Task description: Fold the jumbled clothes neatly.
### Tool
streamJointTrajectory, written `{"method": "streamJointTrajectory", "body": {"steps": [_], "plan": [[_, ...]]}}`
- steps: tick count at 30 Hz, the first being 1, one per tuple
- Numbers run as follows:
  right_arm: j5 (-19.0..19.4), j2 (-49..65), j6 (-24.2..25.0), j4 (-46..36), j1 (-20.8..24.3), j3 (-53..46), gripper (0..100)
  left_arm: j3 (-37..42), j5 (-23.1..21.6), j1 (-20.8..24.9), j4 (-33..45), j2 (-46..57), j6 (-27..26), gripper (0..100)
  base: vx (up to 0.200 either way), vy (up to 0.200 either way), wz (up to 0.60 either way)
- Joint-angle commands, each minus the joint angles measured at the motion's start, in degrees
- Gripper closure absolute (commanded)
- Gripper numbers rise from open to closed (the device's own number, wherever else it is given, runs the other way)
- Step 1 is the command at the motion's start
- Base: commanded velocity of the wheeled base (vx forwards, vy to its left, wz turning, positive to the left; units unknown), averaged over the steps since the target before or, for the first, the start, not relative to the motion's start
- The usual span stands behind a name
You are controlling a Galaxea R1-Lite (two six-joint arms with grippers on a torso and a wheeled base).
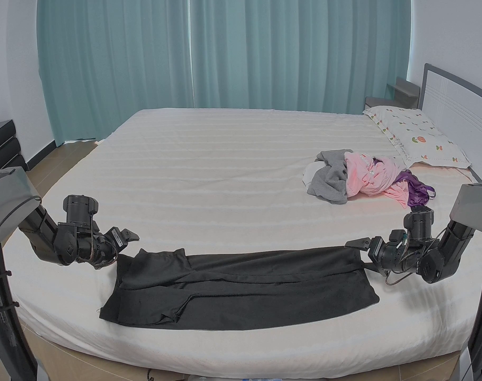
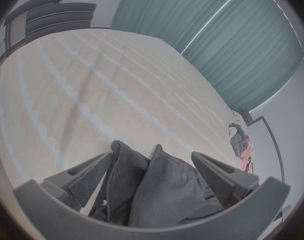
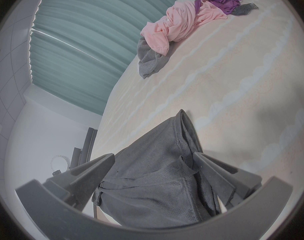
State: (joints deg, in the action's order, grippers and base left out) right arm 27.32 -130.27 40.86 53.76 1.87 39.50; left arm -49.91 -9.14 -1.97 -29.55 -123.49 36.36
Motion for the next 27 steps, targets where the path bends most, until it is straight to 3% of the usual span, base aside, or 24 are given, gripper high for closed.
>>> {"method": "streamJointTrajectory", "body": {"steps": [1, 7, 16, 17, 27], "plan": [[0.0, -0.2, 0.0, 0.0, 0.1, 0.1, 0, -0.3, 0.0, -0.5, 0.2, -1.6, 0.1, 0, 0.0, 0.0, 0.0], [0.0, -0.2, 0.0, 0.0, 0.0, 0.0, 0, 0.7, -0.2, -1.7, 0.4, -1.0, 0.0, 0, 0.0, 0.0, 0.0], [-0.1, -0.2, 0.0, 0.0, 0.0, 0.0, 0, -2.8, -0.3, -2.0, -0.7, -8.3, 0.1, 0, 0.0, 0.0, 0.0], [-0.1, -0.5, 0.0, 0.1, 0.0, 0.1, 0, -3.2, -0.1, -2.0, -0.8, -8.9, -0.2, 100, 0.0, 0.0, 0.0], [-0.8, -2.1, 0.0, -0.5, 0.8, 3.2, 0, -2.8, 0.3, -4.6, -0.8, -7.5, 1.7, 100, 0.0, 0.0, 0.0]]}}
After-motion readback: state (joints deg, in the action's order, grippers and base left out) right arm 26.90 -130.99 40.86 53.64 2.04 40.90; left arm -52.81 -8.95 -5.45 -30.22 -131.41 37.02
